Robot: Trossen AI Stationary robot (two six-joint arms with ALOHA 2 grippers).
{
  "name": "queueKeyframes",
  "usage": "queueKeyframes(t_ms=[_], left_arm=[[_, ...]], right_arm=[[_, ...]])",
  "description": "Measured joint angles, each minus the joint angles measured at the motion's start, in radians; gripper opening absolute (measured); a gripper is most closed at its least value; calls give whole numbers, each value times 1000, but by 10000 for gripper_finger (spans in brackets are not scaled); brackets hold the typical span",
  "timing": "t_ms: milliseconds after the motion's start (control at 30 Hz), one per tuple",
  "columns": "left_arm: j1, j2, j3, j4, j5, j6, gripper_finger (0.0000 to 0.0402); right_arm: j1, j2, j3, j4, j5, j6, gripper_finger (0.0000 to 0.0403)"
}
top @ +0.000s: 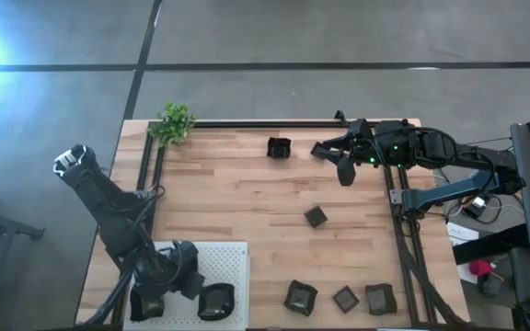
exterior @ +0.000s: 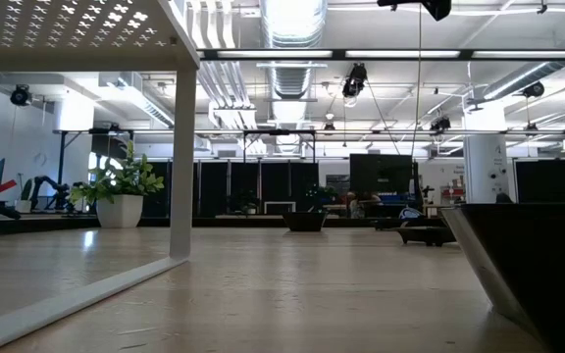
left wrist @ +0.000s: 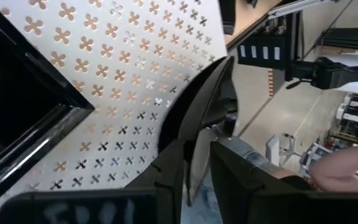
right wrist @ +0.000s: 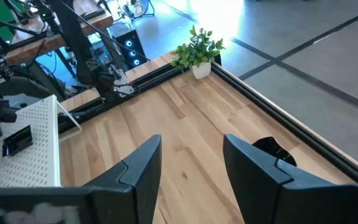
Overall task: Pick & Place Mini shaped plates
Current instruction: Stack the leaf shaped plate on top of the leaf shaped plate on the shelf, then stack the square plate on top of the square plate on the shelf
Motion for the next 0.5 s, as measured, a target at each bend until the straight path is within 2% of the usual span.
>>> queueKeyframes(t_ms=[500], left_arm=[[1, -21, 0, -4, -14, 120, 71]], right_arm=[[0, 0, 0, 0, -1, 0, 167]])
